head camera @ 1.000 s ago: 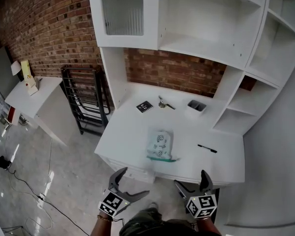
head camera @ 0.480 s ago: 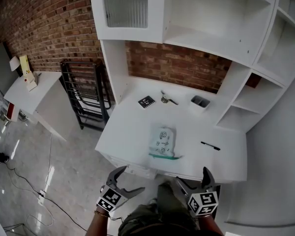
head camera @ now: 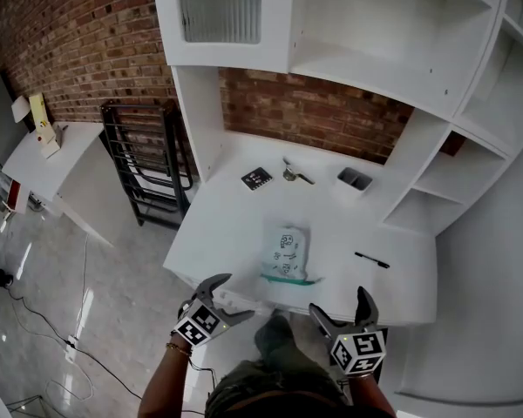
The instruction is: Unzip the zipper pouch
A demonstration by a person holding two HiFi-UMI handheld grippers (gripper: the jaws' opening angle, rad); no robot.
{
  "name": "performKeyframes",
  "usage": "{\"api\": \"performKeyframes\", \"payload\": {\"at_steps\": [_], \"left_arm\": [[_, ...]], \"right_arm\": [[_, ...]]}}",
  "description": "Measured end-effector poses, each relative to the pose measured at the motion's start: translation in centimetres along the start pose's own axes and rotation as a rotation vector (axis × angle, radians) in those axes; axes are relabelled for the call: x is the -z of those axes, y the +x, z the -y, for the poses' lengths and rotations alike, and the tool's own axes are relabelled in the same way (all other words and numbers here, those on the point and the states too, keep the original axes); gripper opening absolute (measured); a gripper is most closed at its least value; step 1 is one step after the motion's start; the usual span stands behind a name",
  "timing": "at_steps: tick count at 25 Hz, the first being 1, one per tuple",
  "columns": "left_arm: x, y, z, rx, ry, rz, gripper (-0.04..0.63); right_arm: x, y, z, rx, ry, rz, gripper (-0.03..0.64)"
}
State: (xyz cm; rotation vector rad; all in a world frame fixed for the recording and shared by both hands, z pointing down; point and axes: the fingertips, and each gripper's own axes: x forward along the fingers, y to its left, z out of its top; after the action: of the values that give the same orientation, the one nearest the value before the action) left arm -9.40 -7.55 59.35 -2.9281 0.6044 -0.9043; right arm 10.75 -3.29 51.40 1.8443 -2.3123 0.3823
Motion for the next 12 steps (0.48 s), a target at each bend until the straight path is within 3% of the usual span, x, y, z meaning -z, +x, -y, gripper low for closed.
{"api": "performKeyframes", "payload": {"at_steps": [8, 12], "left_arm": [[1.1, 4.7, -1.2, 0.113, 0.090, -0.081, 0.401], [1.8, 6.7, -2.2, 0.140, 0.197, -0.145, 0.360]], "right_arm": [[0.8, 1.5, 1.9, 0.026, 0.053, -0.027, 0.555], [0.3, 3.4, 2.8, 0.021, 0.055, -0.026, 0.552]]}}
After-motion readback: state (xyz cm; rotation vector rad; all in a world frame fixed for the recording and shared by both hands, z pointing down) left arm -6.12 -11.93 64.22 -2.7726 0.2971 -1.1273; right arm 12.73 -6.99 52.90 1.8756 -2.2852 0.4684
